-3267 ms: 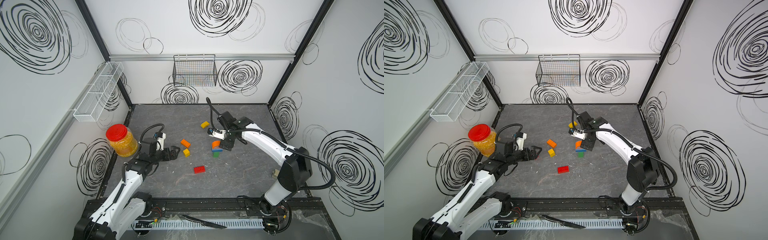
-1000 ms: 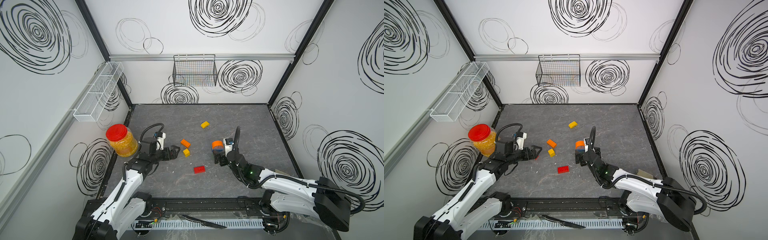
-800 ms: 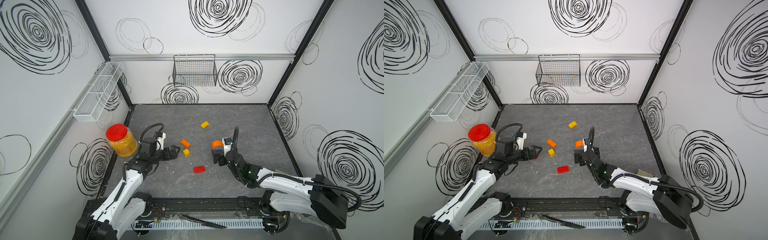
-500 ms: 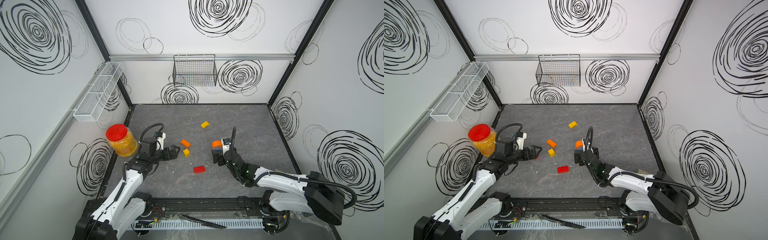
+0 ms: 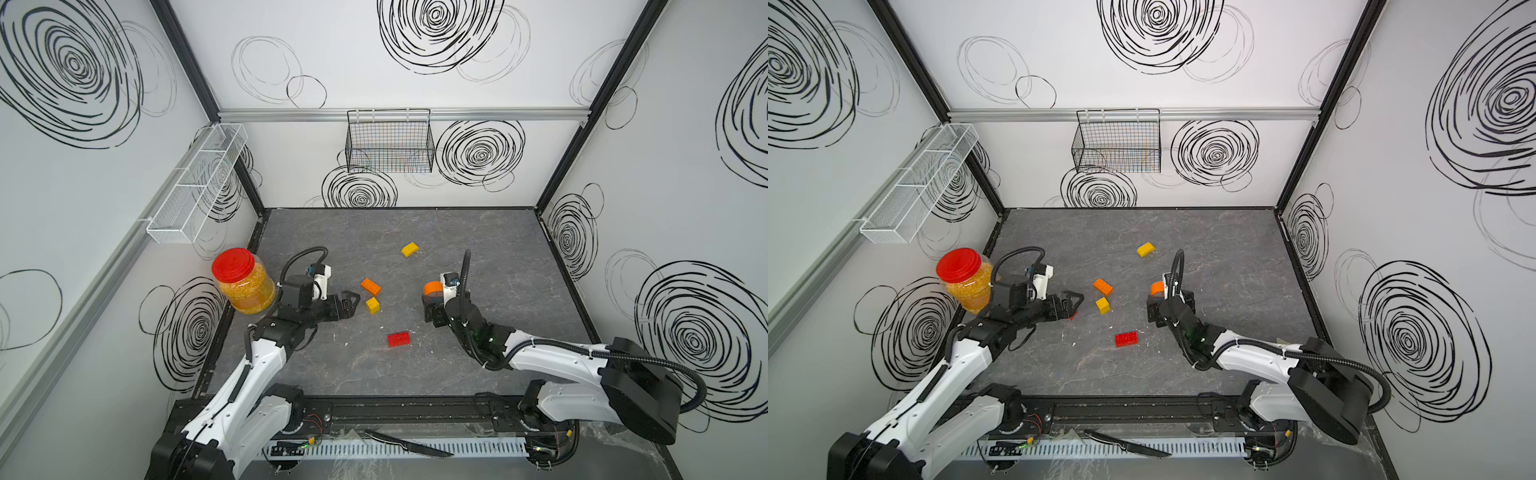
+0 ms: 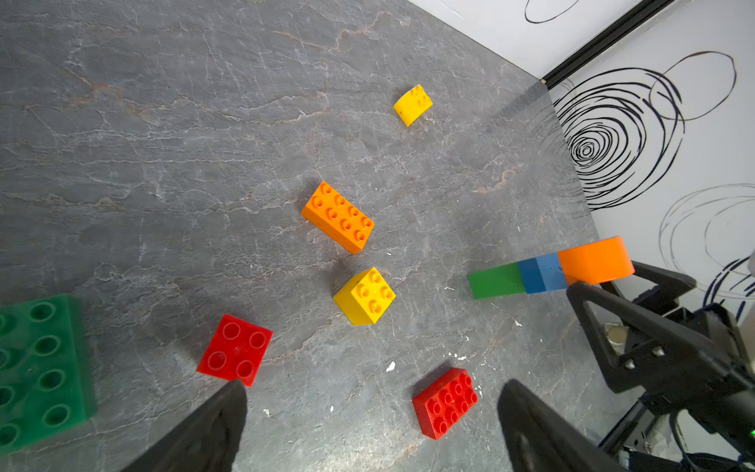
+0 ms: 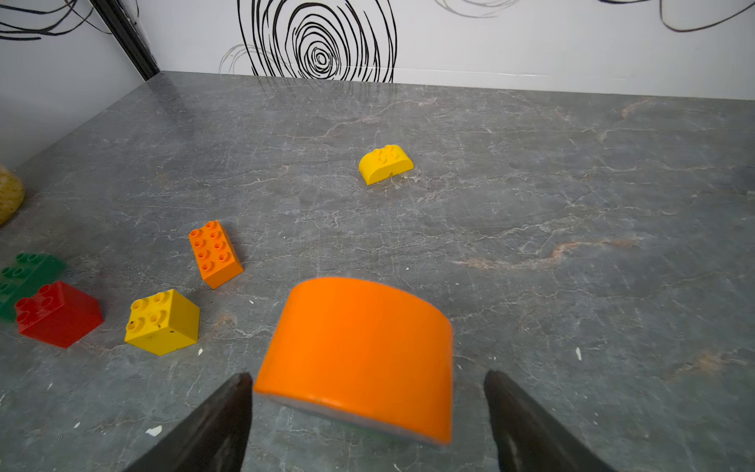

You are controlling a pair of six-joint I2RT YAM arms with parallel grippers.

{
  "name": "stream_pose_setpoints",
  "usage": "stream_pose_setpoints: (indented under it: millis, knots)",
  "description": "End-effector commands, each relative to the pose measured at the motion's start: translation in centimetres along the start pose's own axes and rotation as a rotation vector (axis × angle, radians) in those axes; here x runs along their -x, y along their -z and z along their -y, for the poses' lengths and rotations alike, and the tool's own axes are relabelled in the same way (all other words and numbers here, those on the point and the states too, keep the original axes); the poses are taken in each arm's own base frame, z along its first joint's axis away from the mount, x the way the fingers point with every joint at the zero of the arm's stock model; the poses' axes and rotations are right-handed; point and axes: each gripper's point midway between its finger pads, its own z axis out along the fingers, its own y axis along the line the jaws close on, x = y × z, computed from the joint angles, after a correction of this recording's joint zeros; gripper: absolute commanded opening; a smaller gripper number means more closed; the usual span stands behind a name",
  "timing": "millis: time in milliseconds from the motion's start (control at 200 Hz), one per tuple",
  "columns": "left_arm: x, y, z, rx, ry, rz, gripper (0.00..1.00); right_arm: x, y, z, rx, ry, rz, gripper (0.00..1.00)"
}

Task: Assemble an ice cream with lego
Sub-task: Adjust the lego brick at the center of the board.

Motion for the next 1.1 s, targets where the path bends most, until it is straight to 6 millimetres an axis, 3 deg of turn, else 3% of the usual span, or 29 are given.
stream_pose_setpoints:
  millis: [0, 535, 911, 1096]
  knots:
    - [0.5, 0.1, 0.1, 0.000, -0.004, 0.027, 0.99, 1.8, -0.2, -0.2, -0.007, -0.023, 0.051, 0.87]
    - [0.6, 0.3, 0.0, 0.009, -0.006, 0.036, 0.99, 1.4, -0.2, -0.1, -0.013, -0.011, 0.025, 0.51]
    - [0.7, 0.4, 0.0, 0.014, -0.006, 0.041, 0.99, 3.9, 1.3, 0.1, -0.011, -0.010, 0.028, 0.26]
    - [0.7, 0.5, 0.0, 0.013, -0.008, 0.042, 0.99, 4.5, 1.9, 1.7, -0.029, -0.008, -0.116, 0.18]
